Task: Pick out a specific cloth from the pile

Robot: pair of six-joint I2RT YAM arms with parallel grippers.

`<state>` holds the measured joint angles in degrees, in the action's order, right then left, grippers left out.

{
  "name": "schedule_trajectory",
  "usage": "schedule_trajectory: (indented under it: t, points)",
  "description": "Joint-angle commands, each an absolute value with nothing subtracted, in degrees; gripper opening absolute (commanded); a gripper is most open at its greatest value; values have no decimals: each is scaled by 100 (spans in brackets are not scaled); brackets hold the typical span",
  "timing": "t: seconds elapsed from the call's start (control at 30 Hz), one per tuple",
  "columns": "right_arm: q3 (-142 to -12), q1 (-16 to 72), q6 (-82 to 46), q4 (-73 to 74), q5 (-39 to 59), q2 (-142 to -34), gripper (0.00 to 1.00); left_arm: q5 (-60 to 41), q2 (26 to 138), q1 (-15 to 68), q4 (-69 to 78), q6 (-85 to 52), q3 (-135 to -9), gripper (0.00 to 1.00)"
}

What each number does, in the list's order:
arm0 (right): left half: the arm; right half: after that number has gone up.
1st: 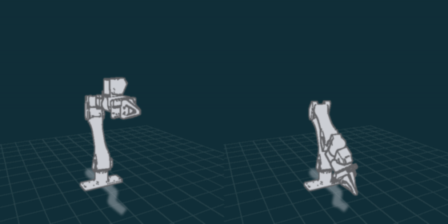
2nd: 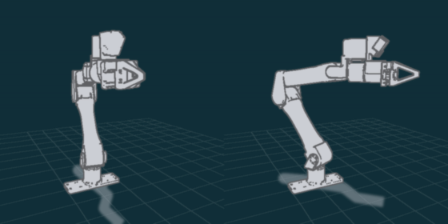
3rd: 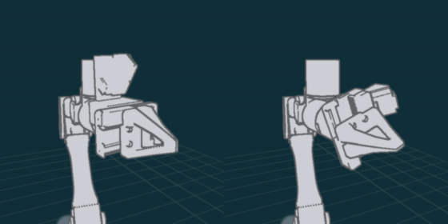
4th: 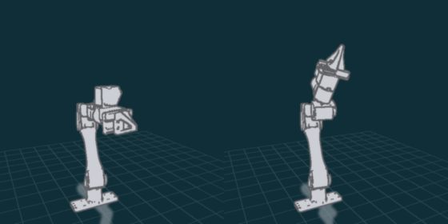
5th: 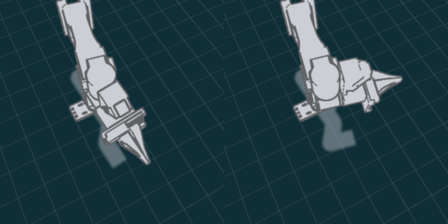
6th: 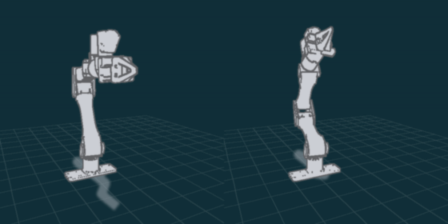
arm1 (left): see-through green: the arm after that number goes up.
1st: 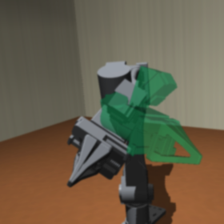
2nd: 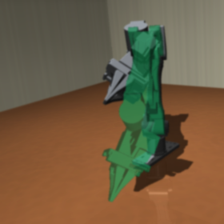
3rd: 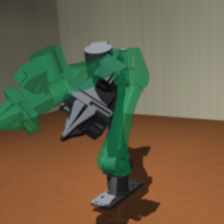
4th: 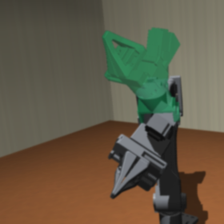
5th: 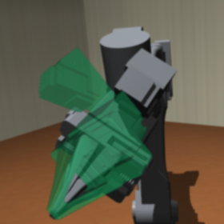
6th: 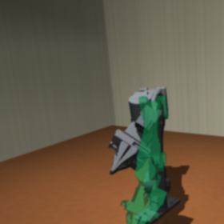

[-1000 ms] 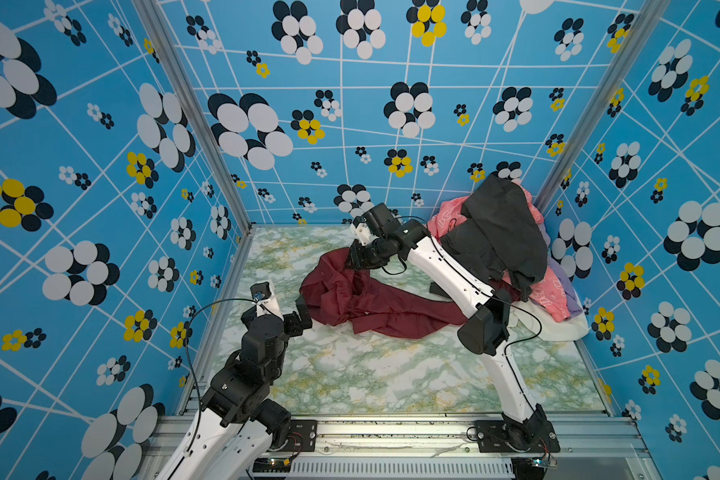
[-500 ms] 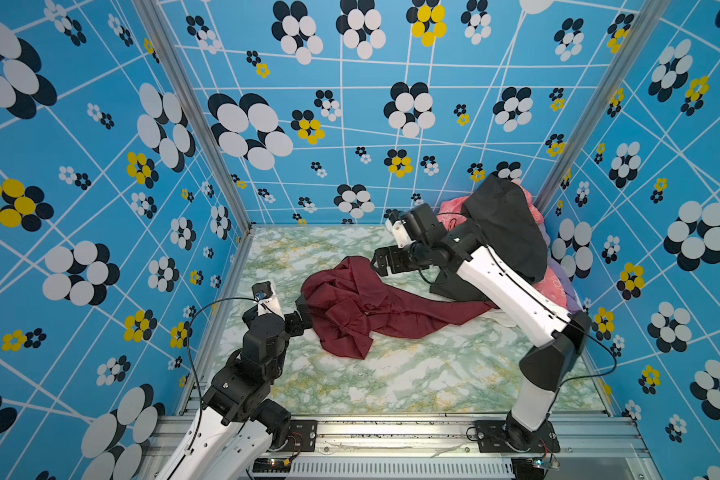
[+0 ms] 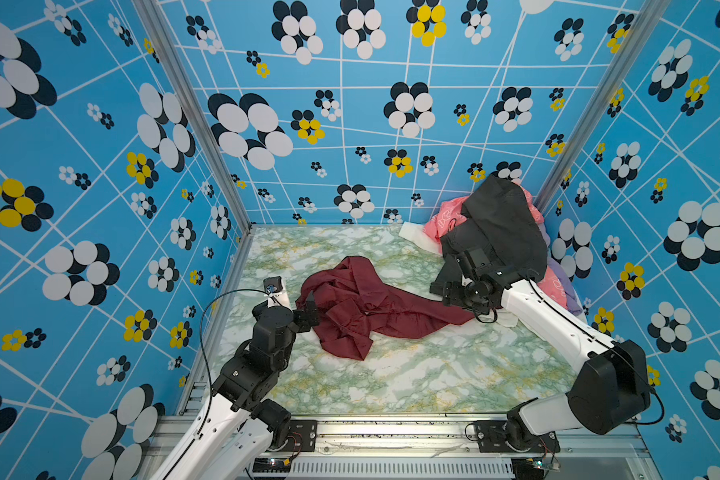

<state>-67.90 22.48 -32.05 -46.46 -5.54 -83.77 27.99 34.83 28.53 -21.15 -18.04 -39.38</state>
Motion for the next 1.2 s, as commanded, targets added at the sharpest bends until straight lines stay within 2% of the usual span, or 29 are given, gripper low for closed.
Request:
schedule_trajectory:
  t: [0.0,0.2,0.57,0.8,1.0,1.1,1.17]
  points:
    - [-6623,2116,-3376,-4674,-908,-8193,85,2678,3550,2892,-1986,-1818,-3996,99]
    - [-6414,2004,-3427,-4206,-726,-8728,87,2687,3561,2892,-1998,-1817,-4017,99]
    - [-6867,1982,-3440,-3802,-442,-9995,89,2768,3595,2891,-2127,-1758,-4136,99]
    - [-7027,1996,-3428,-3817,-392,-10531,85,2812,3612,2893,-2149,-1730,-4159,99]
    - [-7140,2170,-3362,-3952,-626,-10837,76,2839,3610,2892,-2179,-1713,-4166,99]
    - [-7270,2289,-3336,-4021,-650,-10989,63,2830,3604,2893,-2188,-1714,-4157,99]
    - [-7312,2352,-3340,-4063,-614,-11086,50,2839,3595,2887,-2213,-1720,-4162,99]
